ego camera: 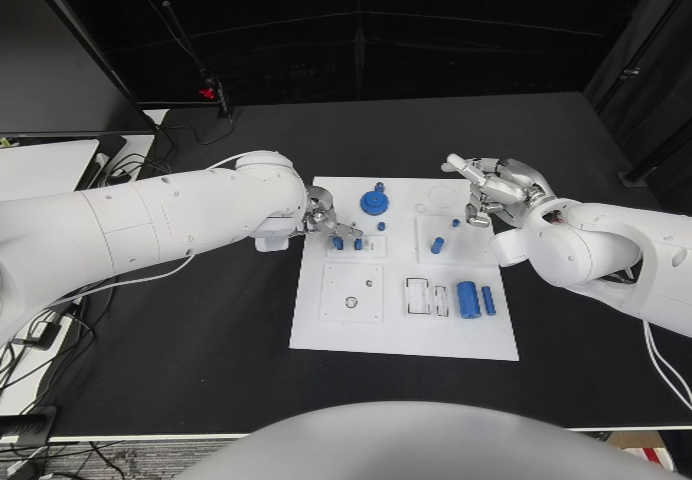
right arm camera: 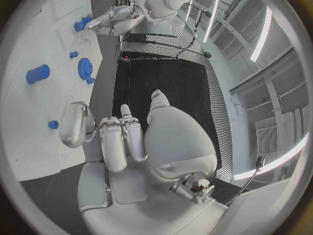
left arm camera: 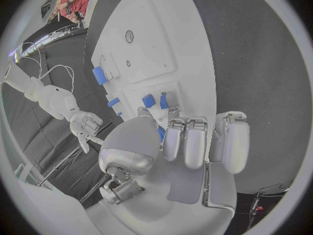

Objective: Assemble the parts on the task board

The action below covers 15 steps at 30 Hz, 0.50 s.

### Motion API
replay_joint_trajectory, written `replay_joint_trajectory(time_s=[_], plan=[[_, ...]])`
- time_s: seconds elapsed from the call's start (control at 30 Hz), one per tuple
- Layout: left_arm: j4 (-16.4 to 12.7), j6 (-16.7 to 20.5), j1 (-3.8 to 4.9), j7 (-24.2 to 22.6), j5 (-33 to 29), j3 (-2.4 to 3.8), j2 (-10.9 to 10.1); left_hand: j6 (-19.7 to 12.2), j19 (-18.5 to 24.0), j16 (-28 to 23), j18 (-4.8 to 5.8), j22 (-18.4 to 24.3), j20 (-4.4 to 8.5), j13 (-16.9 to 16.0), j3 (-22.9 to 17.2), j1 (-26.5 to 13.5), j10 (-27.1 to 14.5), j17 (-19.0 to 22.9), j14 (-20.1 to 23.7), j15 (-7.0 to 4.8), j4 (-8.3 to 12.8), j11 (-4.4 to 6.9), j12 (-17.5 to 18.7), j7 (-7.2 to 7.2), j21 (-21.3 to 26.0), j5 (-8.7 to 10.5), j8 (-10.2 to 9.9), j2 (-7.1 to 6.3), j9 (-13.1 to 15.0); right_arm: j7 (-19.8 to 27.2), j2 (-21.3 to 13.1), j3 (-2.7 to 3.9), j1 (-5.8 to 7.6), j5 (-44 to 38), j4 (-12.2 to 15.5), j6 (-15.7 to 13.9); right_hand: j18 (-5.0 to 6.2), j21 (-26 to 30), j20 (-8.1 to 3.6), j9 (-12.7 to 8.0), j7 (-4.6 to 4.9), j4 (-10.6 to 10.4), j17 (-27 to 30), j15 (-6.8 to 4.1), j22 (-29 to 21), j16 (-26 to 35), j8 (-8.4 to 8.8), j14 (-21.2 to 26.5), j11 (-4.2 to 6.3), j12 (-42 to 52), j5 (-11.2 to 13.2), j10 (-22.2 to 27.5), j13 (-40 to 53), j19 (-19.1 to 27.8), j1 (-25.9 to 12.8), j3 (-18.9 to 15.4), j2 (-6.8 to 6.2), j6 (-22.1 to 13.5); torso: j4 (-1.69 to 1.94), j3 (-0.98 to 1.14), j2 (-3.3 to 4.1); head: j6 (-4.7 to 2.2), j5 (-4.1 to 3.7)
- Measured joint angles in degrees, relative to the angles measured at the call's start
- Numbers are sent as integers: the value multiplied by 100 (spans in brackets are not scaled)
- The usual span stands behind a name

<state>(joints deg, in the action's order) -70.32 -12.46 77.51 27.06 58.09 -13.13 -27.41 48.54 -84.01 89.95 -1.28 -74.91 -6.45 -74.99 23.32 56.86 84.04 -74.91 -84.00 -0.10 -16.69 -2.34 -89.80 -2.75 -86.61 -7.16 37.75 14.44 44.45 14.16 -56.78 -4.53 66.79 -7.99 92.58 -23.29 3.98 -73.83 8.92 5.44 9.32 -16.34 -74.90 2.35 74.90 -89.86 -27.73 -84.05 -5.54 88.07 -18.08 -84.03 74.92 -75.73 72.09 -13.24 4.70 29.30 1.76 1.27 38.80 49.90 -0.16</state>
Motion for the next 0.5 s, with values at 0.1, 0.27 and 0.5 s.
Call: replay_joint_trajectory(time_s=[0.1, 0.27, 0.5], plan=[[-6, 47, -8, -25, 4, -6, -7, -45, 0, 0, 0, 0, 0, 0, 0, 2, 0, 0, 0, 0, 0, 0, 0, -6, -5, -20, 151, 2, 124, 0, 0, 0, 0, 0, 0, 0, 1, 0, 0, 0, 0, 0, 0, 0, 0, 0, 0, 0, 0, 0, 0, 0, 0, 0, 0, 0, 0, 0, 0, 1, 0, 1, 0], [-7, 87, -16, -67, 8, -11, -11, -107, 0, 0, 0, 0, 0, 0, 0, 39, 0, 0, 0, 0, 0, 0, 0, -68, -5, -54, 283, 39, 251, 0, 1, 0, 0, 0, 0, 0, 1, 0, 0, 0, 0, 0, 0, 0, 0, 0, 0, 0, 0, 0, 0, 0, 0, 0, 0, 0, 0, 0, 0, -1, 0, 8, 1], [-6, 79, -17, -80, 10, -12, -13, -149, 0, 0, 0, 0, 0, 0, 0, 84, 0, 0, 0, 0, 0, 0, 0, -69, -5, -106, 337, 83, 296, -1, 0, 0, 0, 0, 0, 0, 0, 0, 0, 0, 0, 0, 0, 0, 0, 0, 0, 0, 0, 0, 0, 0, 0, 0, 0, 0, 0, 0, -1, -1, 0, 9, -3]])
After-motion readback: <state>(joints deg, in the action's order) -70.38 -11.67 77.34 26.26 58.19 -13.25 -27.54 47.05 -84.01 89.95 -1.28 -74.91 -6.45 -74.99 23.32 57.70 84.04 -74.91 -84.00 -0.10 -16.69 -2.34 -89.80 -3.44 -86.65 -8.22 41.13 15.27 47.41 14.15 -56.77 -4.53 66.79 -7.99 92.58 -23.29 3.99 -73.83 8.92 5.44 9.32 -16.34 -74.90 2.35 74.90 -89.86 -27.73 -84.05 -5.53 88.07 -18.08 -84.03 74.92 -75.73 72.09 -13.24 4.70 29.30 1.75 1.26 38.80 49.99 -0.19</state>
